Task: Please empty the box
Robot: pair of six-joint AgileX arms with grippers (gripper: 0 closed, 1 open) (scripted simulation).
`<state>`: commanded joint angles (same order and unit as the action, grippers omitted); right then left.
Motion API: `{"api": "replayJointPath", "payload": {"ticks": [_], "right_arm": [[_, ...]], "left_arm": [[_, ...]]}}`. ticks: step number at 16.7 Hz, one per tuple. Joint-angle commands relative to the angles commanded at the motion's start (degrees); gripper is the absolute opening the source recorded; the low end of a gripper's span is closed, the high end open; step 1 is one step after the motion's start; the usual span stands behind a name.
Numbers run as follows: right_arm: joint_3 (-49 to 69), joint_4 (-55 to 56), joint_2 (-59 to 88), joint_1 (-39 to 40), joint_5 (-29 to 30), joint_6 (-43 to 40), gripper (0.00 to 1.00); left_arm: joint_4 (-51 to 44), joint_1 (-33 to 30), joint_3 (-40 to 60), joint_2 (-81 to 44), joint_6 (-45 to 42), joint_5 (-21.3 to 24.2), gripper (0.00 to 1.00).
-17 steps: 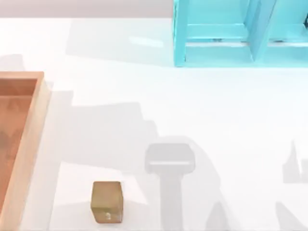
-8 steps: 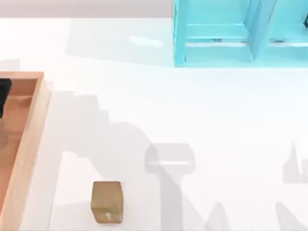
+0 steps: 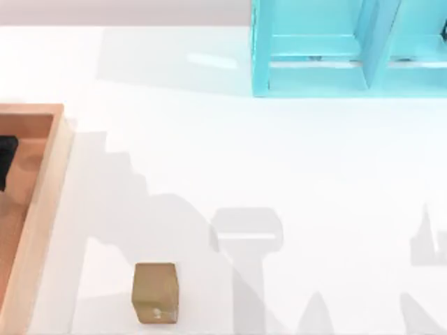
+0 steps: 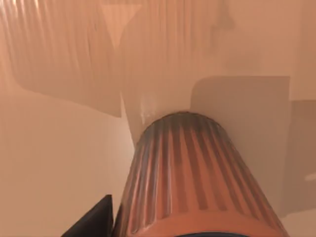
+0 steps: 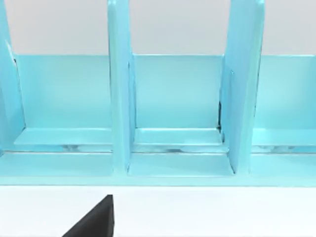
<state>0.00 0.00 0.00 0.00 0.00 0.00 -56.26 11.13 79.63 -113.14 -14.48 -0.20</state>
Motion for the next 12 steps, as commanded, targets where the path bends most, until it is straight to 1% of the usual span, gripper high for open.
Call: {"api": "replayJointPath", "payload": {"ticks": [1, 12], "right_arm": [[0.0, 0.0, 0.0, 0.0, 0.0, 0.0, 1.00], [0.0, 0.0, 0.0, 0.0, 0.0, 0.0, 1.00]], "left_arm": [[0.0, 0.0, 0.0, 0.0, 0.0, 0.0, 1.00], [0.0, 0.0, 0.0, 0.0, 0.0, 0.0, 0.17]]}}
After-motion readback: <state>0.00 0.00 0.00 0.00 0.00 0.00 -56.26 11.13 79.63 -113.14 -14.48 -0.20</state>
